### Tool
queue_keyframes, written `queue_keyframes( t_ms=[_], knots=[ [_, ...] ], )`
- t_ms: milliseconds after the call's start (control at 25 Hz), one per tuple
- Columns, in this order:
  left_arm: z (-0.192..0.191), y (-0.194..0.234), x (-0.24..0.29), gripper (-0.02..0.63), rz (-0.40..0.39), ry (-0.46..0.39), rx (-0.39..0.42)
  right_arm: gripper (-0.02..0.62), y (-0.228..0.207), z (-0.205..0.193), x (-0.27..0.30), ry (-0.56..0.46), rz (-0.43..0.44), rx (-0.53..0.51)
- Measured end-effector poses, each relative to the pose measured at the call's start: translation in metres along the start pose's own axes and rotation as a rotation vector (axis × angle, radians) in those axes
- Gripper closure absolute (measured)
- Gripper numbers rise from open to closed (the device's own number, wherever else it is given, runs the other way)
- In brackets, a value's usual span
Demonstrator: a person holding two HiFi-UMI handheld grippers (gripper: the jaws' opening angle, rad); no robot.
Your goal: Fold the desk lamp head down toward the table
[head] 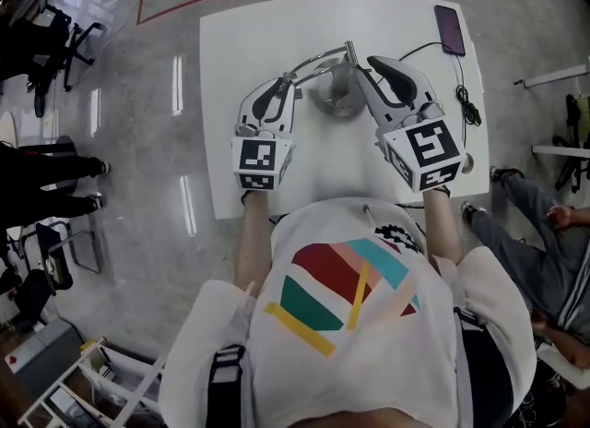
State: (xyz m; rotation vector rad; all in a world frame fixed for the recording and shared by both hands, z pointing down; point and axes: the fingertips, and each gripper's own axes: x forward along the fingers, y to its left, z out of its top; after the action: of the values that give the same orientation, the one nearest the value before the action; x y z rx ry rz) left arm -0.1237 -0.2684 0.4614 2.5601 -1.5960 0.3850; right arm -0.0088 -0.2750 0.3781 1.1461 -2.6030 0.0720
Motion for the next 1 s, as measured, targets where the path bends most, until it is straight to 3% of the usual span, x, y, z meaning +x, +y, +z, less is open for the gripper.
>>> queue_keyframes(
  t_ms=[240,400,520,720,1000],
  knots=[
    [0.024,0.008,-0.003,0.506,0.014,-0.065,-0.029,0.514,0.003,0.005,0.006,-0.023,0.020,0.039],
    [0.067,0.014,-0.011,0.506,0.038,-0.152,-0.058,0.514,0.001,0.019,0.003,-0.082,0.034,0.100],
    [0.104,0.013,-0.019,0.561,0.061,-0.205,-0.097,0.515,0.000,0.038,-0.003,-0.146,0.037,0.144],
    [0.152,-0.008,-0.035,0.561,0.030,-0.298,-0.150,0.515,0.007,0.061,-0.014,-0.241,0.062,0.232],
    [0.166,-0.031,-0.044,0.561,0.004,-0.307,-0.116,0.515,0.016,0.065,-0.027,-0.273,0.093,0.305]
  ],
)
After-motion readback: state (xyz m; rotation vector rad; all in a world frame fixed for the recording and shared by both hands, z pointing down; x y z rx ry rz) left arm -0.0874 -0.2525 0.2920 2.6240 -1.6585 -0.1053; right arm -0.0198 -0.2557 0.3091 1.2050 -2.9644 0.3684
